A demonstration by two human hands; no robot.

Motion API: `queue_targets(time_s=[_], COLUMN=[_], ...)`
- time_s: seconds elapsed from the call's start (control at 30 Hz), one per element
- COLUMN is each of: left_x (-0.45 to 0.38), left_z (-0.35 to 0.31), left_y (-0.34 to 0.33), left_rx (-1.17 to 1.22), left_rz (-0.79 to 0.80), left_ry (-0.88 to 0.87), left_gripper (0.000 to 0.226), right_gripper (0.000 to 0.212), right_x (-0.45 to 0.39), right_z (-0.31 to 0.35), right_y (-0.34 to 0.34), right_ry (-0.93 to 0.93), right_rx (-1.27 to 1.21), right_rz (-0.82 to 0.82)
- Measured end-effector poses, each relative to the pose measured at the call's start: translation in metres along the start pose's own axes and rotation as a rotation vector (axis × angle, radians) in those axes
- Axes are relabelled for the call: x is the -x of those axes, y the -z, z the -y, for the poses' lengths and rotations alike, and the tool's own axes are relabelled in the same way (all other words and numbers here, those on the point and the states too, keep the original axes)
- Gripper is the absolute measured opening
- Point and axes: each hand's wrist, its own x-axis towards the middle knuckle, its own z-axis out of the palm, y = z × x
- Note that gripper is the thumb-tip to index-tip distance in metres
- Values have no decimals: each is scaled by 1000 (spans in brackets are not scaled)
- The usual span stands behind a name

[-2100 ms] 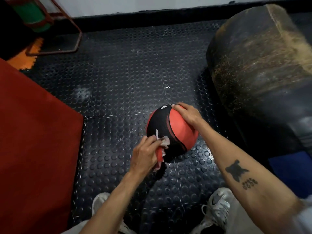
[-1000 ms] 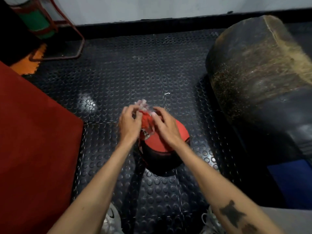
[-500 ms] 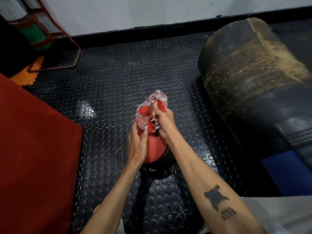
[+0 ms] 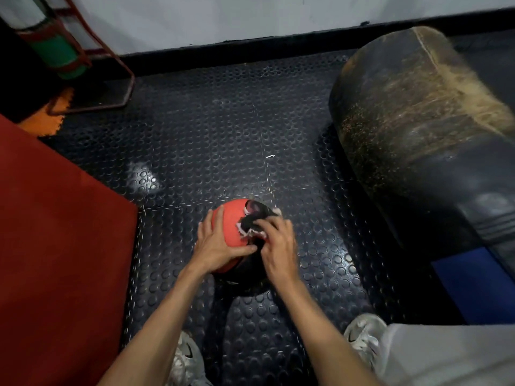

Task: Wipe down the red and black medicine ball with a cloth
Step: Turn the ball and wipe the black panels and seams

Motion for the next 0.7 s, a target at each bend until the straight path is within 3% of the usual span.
queue_targets(time_s=[0.17,0.3,0.4,0.53,0.57,0.7], left_x=[6,5,-2,0,3,7], left_z=[-4,-11,-6,-5,-7,-5], left_y=[4,5,15,18,16,14], left_rx=[-77,-110,-87,-88,-91,-114], left_rz=[106,103,135,153,151,148], left_ry=[-69,-66,-63,-73,-77,-90], left_gripper=[151,150,144,143,143,145], right_gripper=[48,45,48,40,40,54], right_x=[5,-1,43,14,-4,-21], right_z=[16,6,3,-2,1,17], right_y=[-7,-3,2,19,20,5], right_ry=[-209,-154,-148,-413,-417,-158], right_rx=[40,178,178,22,-2,88], right_rz=[-132,-32,-65,-192,-191,77])
